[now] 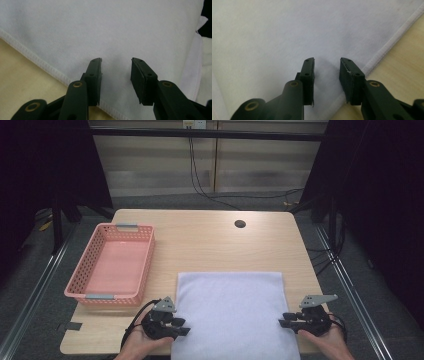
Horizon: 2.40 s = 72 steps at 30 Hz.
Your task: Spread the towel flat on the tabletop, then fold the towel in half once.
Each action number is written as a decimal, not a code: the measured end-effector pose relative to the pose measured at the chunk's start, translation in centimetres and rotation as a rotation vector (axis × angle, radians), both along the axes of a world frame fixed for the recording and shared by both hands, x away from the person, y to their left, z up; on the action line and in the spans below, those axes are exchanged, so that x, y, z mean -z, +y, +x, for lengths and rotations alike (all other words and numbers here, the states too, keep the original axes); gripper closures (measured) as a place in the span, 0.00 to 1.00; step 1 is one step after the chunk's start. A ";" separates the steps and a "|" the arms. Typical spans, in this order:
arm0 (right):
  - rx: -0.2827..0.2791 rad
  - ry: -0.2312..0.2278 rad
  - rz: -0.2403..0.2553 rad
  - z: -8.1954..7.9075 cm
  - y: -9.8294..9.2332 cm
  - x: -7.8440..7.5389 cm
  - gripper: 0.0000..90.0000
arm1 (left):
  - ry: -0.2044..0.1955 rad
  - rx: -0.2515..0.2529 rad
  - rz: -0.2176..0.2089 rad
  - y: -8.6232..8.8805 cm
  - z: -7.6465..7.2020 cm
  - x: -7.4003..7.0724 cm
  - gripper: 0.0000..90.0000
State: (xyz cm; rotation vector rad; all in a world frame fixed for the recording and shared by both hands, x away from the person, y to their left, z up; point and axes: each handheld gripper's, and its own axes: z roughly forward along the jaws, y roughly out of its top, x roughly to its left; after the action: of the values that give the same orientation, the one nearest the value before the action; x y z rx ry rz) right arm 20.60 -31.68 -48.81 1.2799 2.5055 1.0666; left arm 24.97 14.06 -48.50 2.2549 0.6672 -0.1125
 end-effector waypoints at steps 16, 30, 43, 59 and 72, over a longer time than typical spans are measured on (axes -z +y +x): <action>0.175 -0.146 -0.005 10.3 -1.7 -1.4 0.52 | -0.040 -0.200 -0.066 -0.6 9.0 -0.4 0.59; 0.161 -0.103 -0.021 14.1 -1.2 1.0 0.52 | -0.077 -0.295 -0.017 -0.2 11.8 0.5 0.53; 0.131 -0.088 -0.030 13.9 -0.8 1.5 0.79 | -0.102 -0.335 0.008 -0.3 12.5 1.8 0.42; 0.128 -0.062 -0.018 13.8 -1.0 1.4 0.84 | -0.085 -0.195 0.004 -1.4 12.9 1.7 0.88; 0.108 -0.121 0.065 13.2 -2.2 -1.3 0.95 | -0.136 -0.176 -0.115 -0.6 12.3 -1.1 0.92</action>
State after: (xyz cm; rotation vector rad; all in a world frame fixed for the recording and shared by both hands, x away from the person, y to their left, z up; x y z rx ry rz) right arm 33.78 -33.93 -47.51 1.3096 2.3039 1.1722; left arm 37.24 13.50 -47.39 2.0635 0.7629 0.0866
